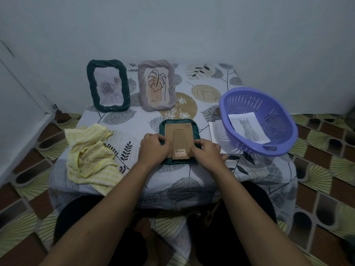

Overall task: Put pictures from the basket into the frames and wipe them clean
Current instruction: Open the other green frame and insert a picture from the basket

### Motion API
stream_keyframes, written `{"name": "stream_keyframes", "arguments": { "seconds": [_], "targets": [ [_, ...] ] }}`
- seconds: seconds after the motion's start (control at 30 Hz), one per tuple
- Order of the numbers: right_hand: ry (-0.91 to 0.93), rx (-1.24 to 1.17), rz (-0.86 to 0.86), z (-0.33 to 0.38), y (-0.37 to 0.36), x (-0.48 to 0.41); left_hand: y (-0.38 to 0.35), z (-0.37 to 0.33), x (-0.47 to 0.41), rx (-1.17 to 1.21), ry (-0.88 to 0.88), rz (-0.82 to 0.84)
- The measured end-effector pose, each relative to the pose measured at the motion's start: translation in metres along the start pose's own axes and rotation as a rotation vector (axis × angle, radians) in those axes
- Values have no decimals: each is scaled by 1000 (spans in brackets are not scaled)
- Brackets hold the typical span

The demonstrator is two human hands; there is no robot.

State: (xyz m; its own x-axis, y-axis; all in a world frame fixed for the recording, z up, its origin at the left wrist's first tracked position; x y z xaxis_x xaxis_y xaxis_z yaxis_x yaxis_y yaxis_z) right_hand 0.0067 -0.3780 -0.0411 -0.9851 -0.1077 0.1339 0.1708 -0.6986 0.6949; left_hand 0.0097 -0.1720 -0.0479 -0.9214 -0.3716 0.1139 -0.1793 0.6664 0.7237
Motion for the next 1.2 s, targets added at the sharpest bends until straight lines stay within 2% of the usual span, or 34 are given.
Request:
{"name": "stream_keyframes", "arguments": {
  "seconds": [0.23, 0.53, 0.7, 0.93, 1.2],
  "targets": [
    [-28, -104, 17, -4, 4, 5, -5, 0, 3, -19, -59, -20],
    [-171, -277, -35, -17, -2, -1, -4, 0, 7, -13, -79, -77],
    [-107, -350, -76, -8, 3, -2, -4, -1, 9, 12, -100, -77],
    [78, -161, -193, 16, 24, -1, -5, 0, 9, 25, -84, -61],
    [108, -147, -226, 24, 26, -9, -6, 2, 9, 22, -68, -45]
  ]
}}
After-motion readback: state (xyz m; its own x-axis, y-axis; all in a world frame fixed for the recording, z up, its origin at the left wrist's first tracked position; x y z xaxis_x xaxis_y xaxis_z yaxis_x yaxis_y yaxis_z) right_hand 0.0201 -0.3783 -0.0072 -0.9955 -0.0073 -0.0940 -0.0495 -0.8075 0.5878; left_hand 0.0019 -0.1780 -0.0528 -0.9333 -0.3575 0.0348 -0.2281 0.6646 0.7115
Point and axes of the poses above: each hand's wrist, its own x-axis away from the middle knuckle, its own y-axis out of the back of the hand, z = x × y, the point moved 9 cm from there along -x, towards the middle knuckle, and after that the axes turned 7 degrees about y, right-handed, at the moved point
